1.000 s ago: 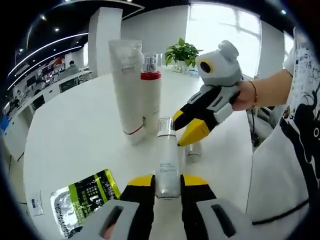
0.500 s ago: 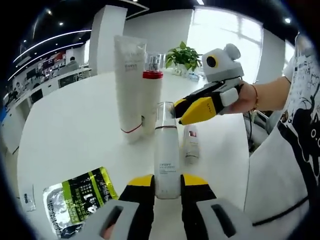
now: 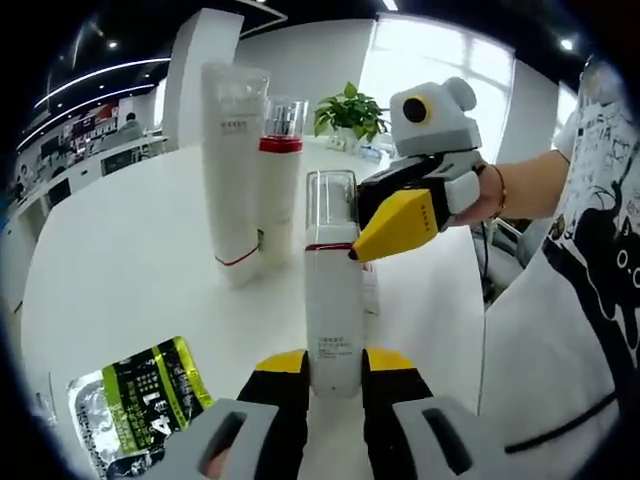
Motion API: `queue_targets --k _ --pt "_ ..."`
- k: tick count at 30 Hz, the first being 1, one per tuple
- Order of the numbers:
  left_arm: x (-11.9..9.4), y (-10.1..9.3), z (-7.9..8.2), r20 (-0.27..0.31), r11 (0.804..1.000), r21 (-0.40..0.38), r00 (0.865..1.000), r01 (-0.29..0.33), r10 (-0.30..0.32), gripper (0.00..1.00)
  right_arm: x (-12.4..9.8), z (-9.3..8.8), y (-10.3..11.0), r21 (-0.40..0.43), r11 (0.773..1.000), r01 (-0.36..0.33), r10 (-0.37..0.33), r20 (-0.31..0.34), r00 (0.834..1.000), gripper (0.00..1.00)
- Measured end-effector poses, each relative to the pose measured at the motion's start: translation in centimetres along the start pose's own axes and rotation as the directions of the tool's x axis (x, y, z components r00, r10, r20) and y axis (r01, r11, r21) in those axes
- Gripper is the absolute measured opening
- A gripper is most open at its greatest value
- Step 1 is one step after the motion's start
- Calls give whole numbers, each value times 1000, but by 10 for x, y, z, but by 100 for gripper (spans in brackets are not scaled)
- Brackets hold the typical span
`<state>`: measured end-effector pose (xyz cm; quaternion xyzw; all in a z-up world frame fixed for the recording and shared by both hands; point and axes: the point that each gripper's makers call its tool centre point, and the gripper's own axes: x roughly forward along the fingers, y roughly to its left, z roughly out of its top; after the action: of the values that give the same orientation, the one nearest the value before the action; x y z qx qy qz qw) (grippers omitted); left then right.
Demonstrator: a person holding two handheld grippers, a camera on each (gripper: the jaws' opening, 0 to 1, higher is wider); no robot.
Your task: Arrange the skincare products in the storage area until every visible bottle or jar stands upright without overlapping.
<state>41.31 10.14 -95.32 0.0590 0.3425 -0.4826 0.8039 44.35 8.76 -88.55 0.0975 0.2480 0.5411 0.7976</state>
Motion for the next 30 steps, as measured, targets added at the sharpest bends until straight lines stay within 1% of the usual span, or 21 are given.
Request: queue_targets --k 5,6,7,9,13,16,20,26,30 --pt "5 -5 -6 -29 1000 28 1000 12 -11 18 3 -2 11 -47 998 -44 43 -19 999 21" --pt "6 -6 -7 -33 999 37 999 23 -22 18 4 -3 16 -81 995 -62 60 -27 998 21" --pt "6 -7 -8 -34 999 38 999 25 -24 18 5 -3 17 -87 994 -65 63 -30 998 21" --pt "7 -10 -9 -39 997 59 998 45 -43 18 6 -4 26 -127 987 -98 93 -47 995 21" --pt "9 -14 -12 -57 994 97 997 58 -53 18 10 -9 34 -203 971 -128 112 -88 990 21" --pt "9 -17 -12 -60 991 100 995 83 -78 18 11 -10 37 -206 968 -145 128 -97 987 21" --pt "6 -23 -10 -54 988 107 993 115 -109 18 10 -8 43 -215 960 -180 164 -91 982 21" --pt "1 -32 -6 -53 973 163 986 162 -155 18 8 -10 52 -204 951 -231 214 -102 971 22" --pt "-2 -37 -3 -53 965 183 982 187 -180 18 7 -11 58 -213 945 -246 228 -107 968 22"
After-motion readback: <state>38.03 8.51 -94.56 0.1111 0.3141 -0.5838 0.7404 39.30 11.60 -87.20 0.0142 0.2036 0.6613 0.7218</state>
